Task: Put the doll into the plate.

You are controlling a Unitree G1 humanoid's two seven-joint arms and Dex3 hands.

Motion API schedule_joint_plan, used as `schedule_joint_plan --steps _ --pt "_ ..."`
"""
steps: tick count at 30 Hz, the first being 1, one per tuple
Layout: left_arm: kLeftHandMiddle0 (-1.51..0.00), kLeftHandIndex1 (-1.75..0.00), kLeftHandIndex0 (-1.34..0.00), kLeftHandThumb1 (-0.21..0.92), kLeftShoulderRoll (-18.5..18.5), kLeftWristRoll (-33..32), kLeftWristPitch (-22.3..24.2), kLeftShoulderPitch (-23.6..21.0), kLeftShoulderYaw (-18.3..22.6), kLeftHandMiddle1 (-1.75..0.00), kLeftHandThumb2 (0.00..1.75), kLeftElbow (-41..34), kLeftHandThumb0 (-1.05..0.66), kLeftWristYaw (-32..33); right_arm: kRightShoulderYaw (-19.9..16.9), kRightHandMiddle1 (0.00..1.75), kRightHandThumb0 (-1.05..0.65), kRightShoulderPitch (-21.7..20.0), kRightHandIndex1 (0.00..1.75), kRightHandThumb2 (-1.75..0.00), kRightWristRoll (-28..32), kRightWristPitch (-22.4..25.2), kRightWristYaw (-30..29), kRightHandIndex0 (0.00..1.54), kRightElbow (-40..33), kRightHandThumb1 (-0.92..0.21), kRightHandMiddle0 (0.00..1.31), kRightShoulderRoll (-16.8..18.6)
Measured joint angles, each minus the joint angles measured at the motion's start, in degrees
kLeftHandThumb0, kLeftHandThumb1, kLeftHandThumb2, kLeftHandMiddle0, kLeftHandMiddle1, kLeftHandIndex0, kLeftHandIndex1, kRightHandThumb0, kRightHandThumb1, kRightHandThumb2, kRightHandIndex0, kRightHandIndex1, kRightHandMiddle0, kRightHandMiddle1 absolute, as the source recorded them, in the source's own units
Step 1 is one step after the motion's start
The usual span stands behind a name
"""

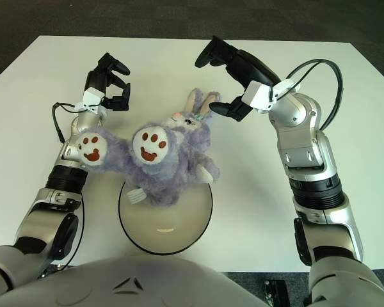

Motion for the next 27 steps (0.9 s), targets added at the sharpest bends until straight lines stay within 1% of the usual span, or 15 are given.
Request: schedule_joint_plan --steps 6,11,17,21,24,27 --pt "-0.49 -1.75 -0.48 0.32 0.0 0.0 0.6 0.1 0.0 -1.75 1.31 -0.3 -0.01 0.0 0.5 1.23 0.19 0.0 0.76 -1.51 -1.3 0.0 -1.9 0.00 1.8 -0.08 0.00 0.7" --pt "-0.49 -1.75 -0.47 0.33 0.1 0.1 0.9 0.4 0.0 -1.75 1.31 -0.5 -0.01 -0.2 1.0 1.22 0.19 0.2 0.75 -1.51 -3.3 0.8 -3.9 0.00 2.7 -0.07 0.00 1.8" --pt "-0.49 -1.75 -0.47 0.33 0.4 0.1 1.6 0.8 0.0 -1.75 1.30 -1.0 -0.01 -0.4 1.2 1.25 0.18 0.5 0.76 -1.51 -4.8 0.9 -6.3 0.00 3.6 -0.08 0.00 3.0" --pt "-0.49 -1.75 -0.47 0.33 0.5 0.1 2.3 1.1 0.0 -1.75 1.30 -1.7 -0.01 -0.9 1.2 1.27 0.17 1.9 0.78 -1.50 -5.1 -0.3 -8.8 0.00 4.9 -0.09 0.00 4.3" --pt "-0.49 -1.75 -0.47 0.34 0.7 0.1 2.9 1.4 0.0 -1.75 1.30 -2.5 -0.01 -1.2 1.3 1.29 0.14 3.4 0.84 -1.49 -5.3 -3.1 -11.8 0.00 7.3 -0.10 0.00 5.6" --pt "-0.48 -1.75 -0.46 0.35 0.9 0.0 3.3 1.7 0.0 -1.75 1.29 -3.3 -0.01 -1.6 1.3 1.27 0.03 4.5 0.90 -1.43 -5.3 -5.5 -14.5 0.03 10.1 -0.13 0.00 6.9"
